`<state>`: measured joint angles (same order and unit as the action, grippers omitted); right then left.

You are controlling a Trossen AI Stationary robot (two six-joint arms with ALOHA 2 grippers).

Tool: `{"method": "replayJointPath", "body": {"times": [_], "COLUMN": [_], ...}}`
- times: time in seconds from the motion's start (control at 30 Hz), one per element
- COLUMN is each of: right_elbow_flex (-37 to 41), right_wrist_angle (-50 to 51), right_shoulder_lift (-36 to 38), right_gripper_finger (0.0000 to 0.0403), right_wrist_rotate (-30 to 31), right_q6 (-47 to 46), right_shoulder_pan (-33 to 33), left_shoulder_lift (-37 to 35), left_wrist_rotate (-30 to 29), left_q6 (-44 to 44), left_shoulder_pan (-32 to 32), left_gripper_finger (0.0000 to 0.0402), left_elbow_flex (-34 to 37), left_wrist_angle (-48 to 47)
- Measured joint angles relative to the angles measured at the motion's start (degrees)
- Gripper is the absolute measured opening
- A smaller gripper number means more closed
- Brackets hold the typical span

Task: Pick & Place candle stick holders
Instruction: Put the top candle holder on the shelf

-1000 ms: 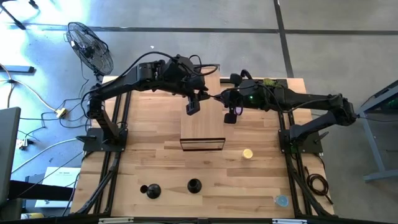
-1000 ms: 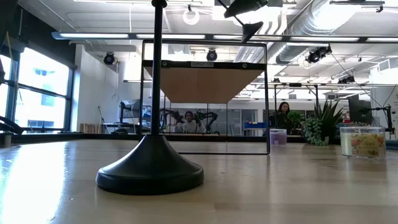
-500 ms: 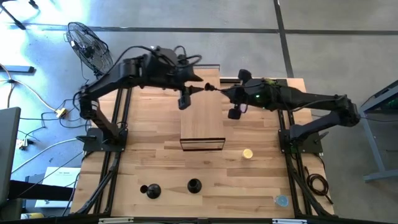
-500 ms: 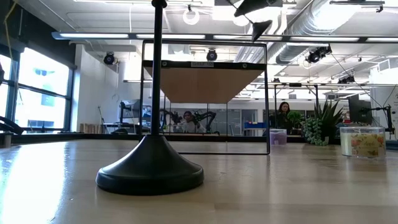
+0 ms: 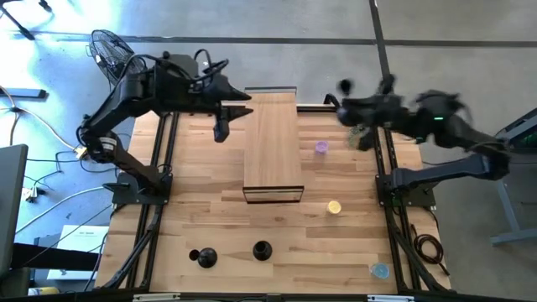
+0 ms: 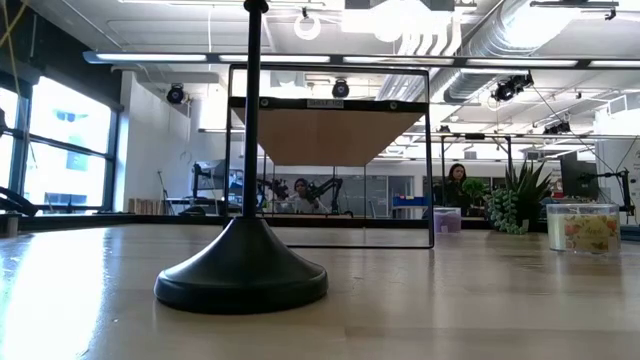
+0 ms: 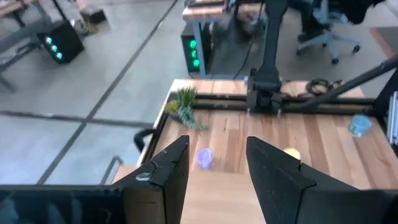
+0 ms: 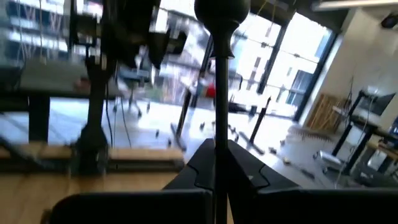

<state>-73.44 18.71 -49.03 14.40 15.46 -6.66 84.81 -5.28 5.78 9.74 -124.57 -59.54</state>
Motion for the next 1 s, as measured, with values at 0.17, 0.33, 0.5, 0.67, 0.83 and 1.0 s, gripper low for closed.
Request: {"method": "replayJointPath", "body": {"times": [0.17,0.33,0.5,0.67,0.83,1.0], "right_elbow_flex": [0.16,8.59,23.73,33.60,38.55,39.55], "right_wrist_angle": [-0.23,-3.25,-15.92,-36.39,-46.50,-54.11], "right_shoulder_lift": [6.82,11.23,13.55,13.68,9.02,1.52], "right_gripper_finger": [0.0007,0.0007,0.0007,0.0007,0.0007,0.0007], "right_wrist_rotate": [0.04,-3.21,-3.93,-7.85,-18.44,-26.73], "right_q6": [-2.44,-9.78,-10.87,-9.80,-18.25,-23.03], "right_shoulder_pan": [-0.02,0.00,-0.39,-4.04,-12.20,-19.14], "left_shoulder_lift": [-1.30,-3.29,-5.23,-6.49,-6.97,-6.99], "left_wrist_rotate": [-2.09,-3.07,-3.12,-2.84,-2.64,1.21], "left_q6": [-0.24,-1.78,-3.48,-4.12,-4.78,-5.51], "left_shoulder_pan": [0.00,0.00,0.00,0.00,0.00,-0.01], "left_gripper_finger": [0.0156,0.0156,0.0156,0.0156,0.0156,0.0156], "left_elbow_flex": [-0.02,0.00,0.02,0.02,0.02,0.02], "left_wrist_angle": [-1.08,-2.95,-5.34,-4.86,-4.56,-4.58]}}
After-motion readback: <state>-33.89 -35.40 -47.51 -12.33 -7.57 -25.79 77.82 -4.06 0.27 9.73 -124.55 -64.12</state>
